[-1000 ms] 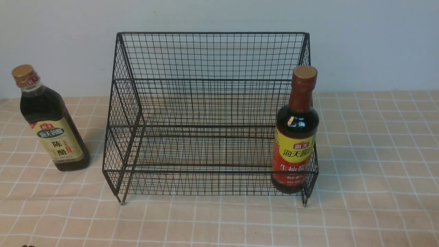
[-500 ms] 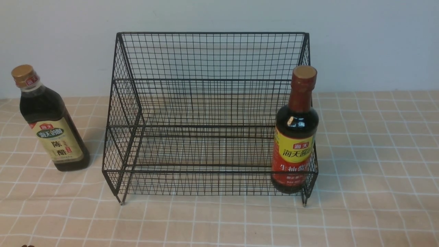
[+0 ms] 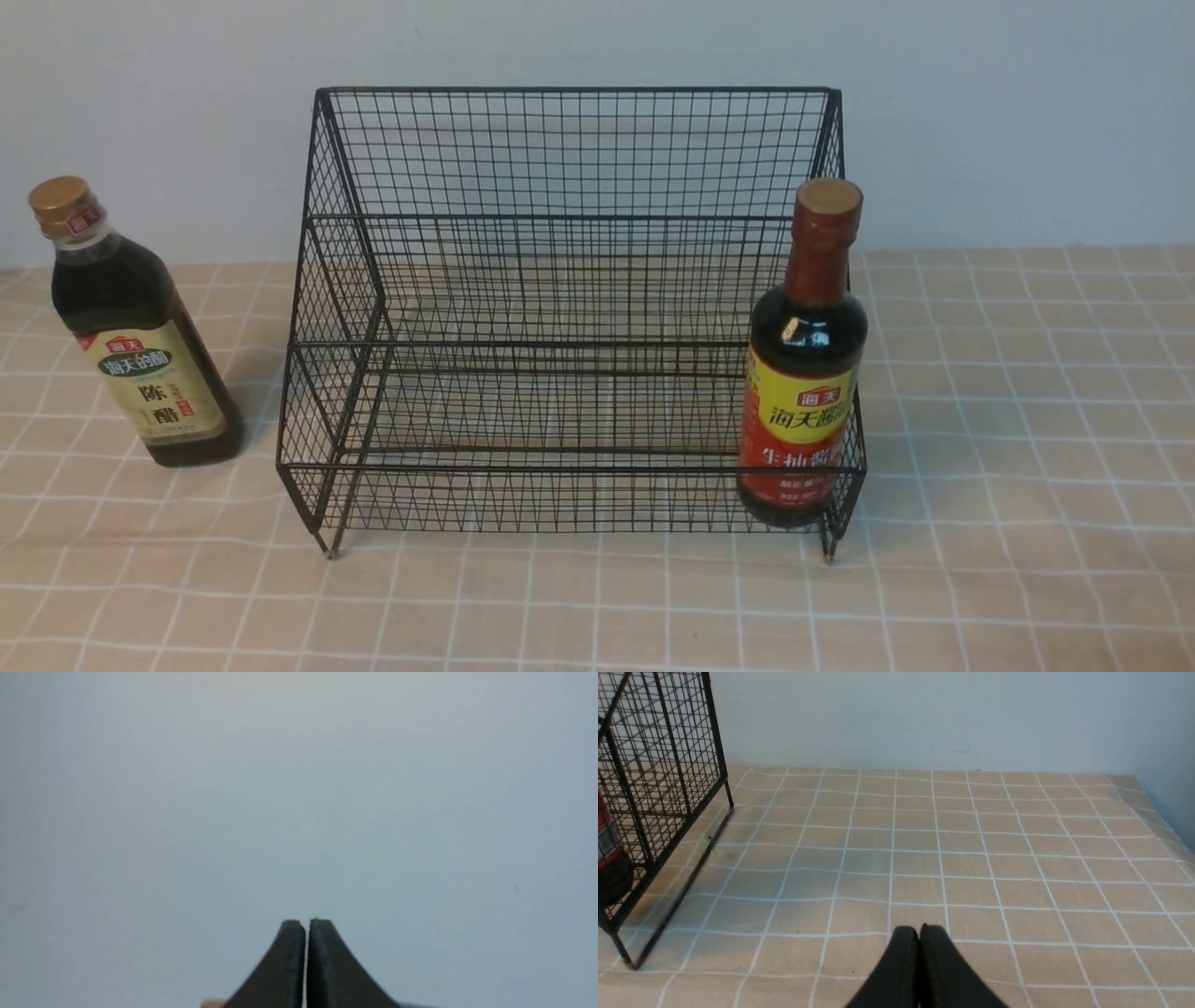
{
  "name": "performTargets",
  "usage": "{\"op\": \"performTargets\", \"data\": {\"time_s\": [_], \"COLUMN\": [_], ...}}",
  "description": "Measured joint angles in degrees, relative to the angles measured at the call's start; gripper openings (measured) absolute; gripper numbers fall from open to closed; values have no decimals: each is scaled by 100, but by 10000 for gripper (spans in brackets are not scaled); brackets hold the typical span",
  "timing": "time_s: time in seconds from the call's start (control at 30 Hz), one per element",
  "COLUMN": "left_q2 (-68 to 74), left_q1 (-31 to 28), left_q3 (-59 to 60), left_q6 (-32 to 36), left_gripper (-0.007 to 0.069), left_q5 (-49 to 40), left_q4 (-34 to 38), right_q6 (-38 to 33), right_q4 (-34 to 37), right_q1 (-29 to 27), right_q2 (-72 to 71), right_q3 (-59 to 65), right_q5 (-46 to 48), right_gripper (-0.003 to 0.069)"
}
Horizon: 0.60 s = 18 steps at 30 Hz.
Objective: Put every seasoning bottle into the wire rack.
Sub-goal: Use the left arm to grab the condiment bottle closest to it
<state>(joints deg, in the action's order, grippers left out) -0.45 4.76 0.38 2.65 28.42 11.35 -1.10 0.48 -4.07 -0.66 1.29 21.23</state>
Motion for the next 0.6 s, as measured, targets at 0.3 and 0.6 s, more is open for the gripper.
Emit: {"op": "performTargets", "data": {"time_s": [0.3,0.6], "left_q2": [1818,4034], "left_q1": [0,0], "left_q3": [-1573,-2384], "left_q6": [617,684], "left_gripper": [11,264], "left_q5": [-712,-310], "left_q4": [6,315], "right_q6": [0,0], "right_q4": [0,5], "right_q1": [0,0], "right_q2": [0,0], "right_q3": [0,0], "right_q5": [0,0], "right_gripper": [-13,-13]}}
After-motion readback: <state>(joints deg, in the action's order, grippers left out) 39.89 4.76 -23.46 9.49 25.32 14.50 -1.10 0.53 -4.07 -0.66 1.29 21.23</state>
